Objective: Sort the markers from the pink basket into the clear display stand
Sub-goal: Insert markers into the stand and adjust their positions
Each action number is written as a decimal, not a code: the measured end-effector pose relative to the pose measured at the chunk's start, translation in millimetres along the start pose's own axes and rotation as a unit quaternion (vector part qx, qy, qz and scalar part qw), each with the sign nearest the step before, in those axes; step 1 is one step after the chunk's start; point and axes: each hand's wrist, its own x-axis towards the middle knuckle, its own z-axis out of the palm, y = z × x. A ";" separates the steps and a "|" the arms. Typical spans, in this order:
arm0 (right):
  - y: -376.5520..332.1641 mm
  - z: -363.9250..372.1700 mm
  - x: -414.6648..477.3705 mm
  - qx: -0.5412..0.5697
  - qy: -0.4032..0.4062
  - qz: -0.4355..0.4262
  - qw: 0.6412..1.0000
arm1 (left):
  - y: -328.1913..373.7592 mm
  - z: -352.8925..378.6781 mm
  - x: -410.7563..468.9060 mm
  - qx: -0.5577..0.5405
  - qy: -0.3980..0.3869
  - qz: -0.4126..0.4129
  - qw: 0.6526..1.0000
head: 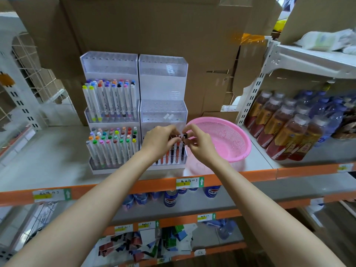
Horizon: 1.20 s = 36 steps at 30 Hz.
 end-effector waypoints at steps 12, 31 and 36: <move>-4.0 -1.2 4.4 -0.020 -0.007 0.015 1.000 | 0.2 -1.2 -0.8 -0.007 0.000 -0.005 1.000; -5.2 -11.5 9.4 -0.077 -0.050 0.000 0.996 | -2.5 -1.2 0.4 -0.014 -0.003 0.001 1.000; -2.4 -11.3 8.5 -0.077 -0.056 0.015 0.995 | -3.0 -0.5 0.5 -0.016 -0.002 0.004 1.000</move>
